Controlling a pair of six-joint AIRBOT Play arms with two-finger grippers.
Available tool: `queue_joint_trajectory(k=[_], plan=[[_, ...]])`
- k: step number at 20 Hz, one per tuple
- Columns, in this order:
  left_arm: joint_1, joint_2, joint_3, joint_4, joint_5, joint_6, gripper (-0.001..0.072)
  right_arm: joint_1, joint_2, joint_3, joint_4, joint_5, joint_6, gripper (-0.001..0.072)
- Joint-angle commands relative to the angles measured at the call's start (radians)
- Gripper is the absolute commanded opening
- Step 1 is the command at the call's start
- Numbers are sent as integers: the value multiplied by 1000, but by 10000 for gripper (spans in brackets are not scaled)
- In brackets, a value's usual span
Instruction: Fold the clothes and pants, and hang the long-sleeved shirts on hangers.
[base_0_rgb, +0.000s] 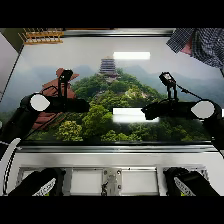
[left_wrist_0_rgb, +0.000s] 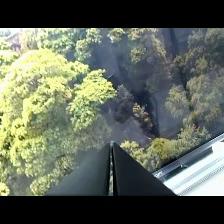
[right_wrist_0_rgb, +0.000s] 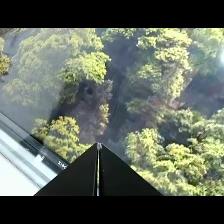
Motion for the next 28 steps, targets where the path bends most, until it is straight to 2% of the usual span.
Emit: queue_joint_trajectory(k=[1,10,12,13,14,15,17,19,24,28], plan=[[-1,1,0,0,0,0,5,1,0,0,0,0,0,25],[-1,1,0,0,1,0,6,1,0,0,0,0,0,26],[0,1,0,4,47,5,11,1,0,0,0,0,0,26],[6,1,1,67,85,39,544,1,0,0,0,0,0,26],[19,-1,1,146,117,34,716,1,0,0,0,0,0,26],[36,-6,1,229,140,28,678,1,0,0,0,0,0,26],[106,-58,1,467,164,-50,679,1,0,0,0,0,0,26],[161,-133,1,587,164,-69,678,1,0,0,0,0,0,26],[238,-332,1,610,209,-68,678,1,0,0,0,0,0,26],[235,-390,2,610,214,-92,676,1,0,0,0,0,0,26]])
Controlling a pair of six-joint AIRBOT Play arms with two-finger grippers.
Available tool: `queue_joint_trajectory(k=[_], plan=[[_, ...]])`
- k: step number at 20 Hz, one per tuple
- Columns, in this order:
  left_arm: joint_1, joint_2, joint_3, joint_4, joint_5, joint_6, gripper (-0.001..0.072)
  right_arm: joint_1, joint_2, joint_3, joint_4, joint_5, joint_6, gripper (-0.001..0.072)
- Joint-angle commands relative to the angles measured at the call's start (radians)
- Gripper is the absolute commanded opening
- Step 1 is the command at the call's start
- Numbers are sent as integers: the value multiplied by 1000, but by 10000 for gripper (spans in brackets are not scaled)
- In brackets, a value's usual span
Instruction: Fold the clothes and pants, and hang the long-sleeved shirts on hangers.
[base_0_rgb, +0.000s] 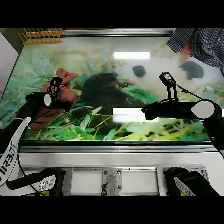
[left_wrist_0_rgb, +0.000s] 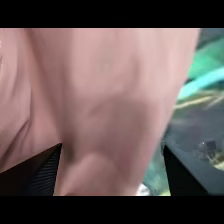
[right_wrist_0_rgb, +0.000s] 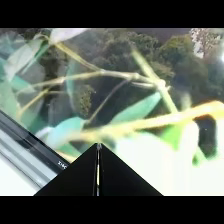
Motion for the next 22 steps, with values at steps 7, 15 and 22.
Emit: queue_joint_trajectory(k=[7,15,22], plan=[[-66,55,191,-62,-97,-67,5,1,0,0,12,0,1,26],[-639,240,409,-196,-34,-79,5,-169,21,78,-117,-19,129,23],[-794,42,446,-186,22,-217,625,-486,100,87,-151,1,238,24]])
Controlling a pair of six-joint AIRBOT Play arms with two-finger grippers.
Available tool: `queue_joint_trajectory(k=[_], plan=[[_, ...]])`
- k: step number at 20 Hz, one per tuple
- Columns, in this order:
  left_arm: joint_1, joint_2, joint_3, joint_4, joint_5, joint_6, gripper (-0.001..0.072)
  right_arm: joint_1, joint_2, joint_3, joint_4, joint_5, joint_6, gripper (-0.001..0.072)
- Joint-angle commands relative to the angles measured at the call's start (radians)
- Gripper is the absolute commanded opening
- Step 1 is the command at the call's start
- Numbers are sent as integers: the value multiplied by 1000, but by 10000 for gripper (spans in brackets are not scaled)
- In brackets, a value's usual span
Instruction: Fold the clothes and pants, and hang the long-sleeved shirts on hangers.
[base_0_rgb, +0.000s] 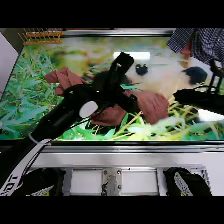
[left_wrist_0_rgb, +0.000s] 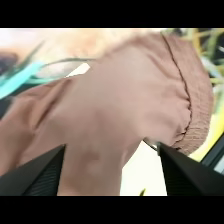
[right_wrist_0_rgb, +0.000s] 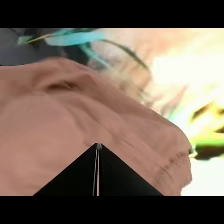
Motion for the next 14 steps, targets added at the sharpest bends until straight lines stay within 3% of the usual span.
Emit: queue_joint_trajectory(k=[1,6,10,14], plan=[[41,-79,39,1,-23,-134,625,-121,30,5,-24,23,41,24],[423,-23,-124,-8,-72,-298,625,-143,26,3,-42,51,41,24],[662,-20,-323,-11,-74,-339,625,-143,5,-9,-42,51,38,24],[768,-98,-371,-193,9,-288,625,-142,-22,-55,-42,51,38,24]])
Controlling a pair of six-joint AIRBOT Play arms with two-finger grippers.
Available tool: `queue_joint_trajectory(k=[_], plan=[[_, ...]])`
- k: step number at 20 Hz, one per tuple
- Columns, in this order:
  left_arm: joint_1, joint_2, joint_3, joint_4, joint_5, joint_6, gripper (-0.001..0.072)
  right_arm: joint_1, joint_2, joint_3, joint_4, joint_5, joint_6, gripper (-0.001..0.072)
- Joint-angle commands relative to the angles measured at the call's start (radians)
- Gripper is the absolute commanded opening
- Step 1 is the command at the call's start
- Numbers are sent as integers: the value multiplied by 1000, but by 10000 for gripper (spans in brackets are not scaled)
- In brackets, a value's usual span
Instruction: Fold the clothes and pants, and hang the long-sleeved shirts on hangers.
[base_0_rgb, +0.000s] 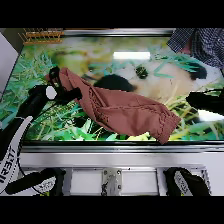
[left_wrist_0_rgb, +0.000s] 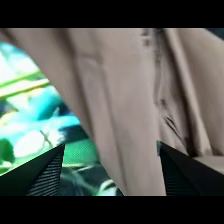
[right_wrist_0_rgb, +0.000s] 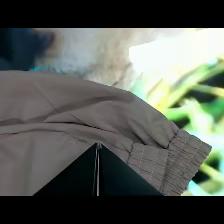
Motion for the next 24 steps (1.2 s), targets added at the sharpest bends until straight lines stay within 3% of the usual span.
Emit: queue_joint_trajectory(k=[1,6,7,9,10,11,12,13,17,23,24], plan=[[88,-69,-44,-164,82,56,625,-1,-19,-43,-2,4,0,24],[56,-239,89,-186,81,79,625,-1,-58,-105,-3,19,-5,35],[56,-267,113,-186,75,79,625,-1,-72,-107,-3,28,-23,64],[54,-327,164,-187,40,79,624,-1,-126,-107,-5,61,-69,510],[54,-345,180,-186,26,79,623,-1,-157,-107,-19,71,-87,527],[54,-357,188,-187,22,79,573,-2,-190,-107,-43,69,-95,507],[54,-361,192,-186,24,79,246,-2,-229,-107,-66,66,-95,512],[55,-361,192,-186,34,80,9,-2,-267,-107,-89,61,-95,513],[57,-353,192,-185,35,80,6,-2,-416,-107,-140,21,-95,513],[57,-349,192,-186,31,79,6,2,-492,-106,-67,-45,-95,510],[57,-342,192,-186,29,79,6,2,-489,-105,-60,-54,-95,436]])
